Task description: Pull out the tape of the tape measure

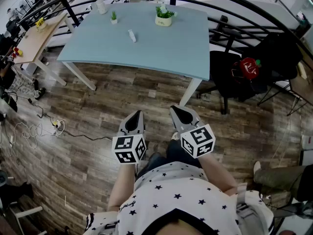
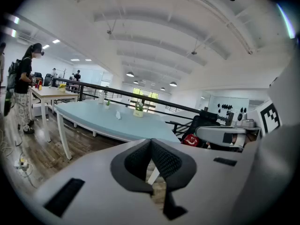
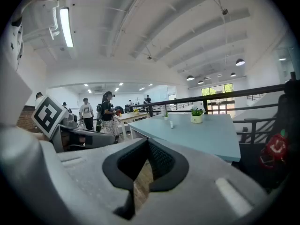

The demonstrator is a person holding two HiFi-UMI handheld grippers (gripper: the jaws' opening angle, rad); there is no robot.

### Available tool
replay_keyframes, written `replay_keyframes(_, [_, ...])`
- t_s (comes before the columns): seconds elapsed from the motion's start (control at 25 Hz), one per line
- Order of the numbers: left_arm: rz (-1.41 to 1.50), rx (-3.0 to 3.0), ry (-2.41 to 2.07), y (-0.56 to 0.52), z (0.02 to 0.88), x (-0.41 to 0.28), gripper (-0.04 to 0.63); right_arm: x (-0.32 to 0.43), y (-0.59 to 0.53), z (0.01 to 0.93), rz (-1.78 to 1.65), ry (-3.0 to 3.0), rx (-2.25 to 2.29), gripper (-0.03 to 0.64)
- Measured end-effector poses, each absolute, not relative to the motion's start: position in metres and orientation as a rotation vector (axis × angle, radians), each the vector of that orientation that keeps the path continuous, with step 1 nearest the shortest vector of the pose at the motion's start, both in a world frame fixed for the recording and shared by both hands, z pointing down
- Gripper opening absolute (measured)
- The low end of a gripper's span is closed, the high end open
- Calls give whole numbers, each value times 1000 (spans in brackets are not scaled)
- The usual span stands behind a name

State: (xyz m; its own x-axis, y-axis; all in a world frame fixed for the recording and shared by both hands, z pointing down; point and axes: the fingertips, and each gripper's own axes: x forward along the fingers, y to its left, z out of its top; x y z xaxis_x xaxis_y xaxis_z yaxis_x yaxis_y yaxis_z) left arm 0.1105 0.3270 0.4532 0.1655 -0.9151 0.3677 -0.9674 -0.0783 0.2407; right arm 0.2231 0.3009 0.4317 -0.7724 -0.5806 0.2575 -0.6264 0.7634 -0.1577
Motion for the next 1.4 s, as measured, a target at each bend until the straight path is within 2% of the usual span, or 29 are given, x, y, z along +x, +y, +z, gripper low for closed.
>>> replay_keyframes(0.8, [99,2023,-1833,415,429,164,3,271,390,416,265,-2800,854,6])
replay_keyframes(1.4, [80,2027,-1814,401,431,136,5,236,373,424,310,-2803,833,6])
